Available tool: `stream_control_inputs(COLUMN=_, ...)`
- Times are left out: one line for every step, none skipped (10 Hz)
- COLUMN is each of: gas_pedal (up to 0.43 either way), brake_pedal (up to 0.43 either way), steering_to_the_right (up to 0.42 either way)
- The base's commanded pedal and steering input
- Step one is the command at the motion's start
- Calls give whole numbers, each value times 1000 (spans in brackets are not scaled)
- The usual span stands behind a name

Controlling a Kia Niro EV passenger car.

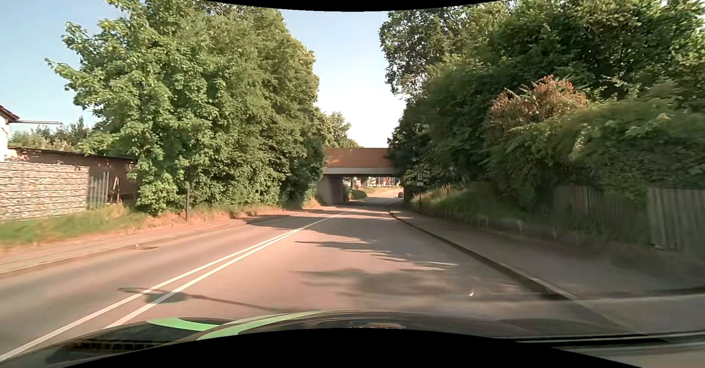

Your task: Follow the waypoints while adhering to traffic rules and regulations

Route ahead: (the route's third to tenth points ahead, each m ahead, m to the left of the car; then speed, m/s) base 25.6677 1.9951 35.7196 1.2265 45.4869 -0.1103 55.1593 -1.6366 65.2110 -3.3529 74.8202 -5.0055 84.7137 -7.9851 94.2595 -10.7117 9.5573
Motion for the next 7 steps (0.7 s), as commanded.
stream_control_inputs(gas_pedal=280, brake_pedal=0, steering_to_the_right=6)
stream_control_inputs(gas_pedal=280, brake_pedal=0, steering_to_the_right=6)
stream_control_inputs(gas_pedal=280, brake_pedal=0, steering_to_the_right=7)
stream_control_inputs(gas_pedal=280, brake_pedal=0, steering_to_the_right=7)
stream_control_inputs(gas_pedal=280, brake_pedal=0, steering_to_the_right=9)
stream_control_inputs(gas_pedal=280, brake_pedal=0, steering_to_the_right=10)
stream_control_inputs(gas_pedal=280, brake_pedal=0, steering_to_the_right=10)
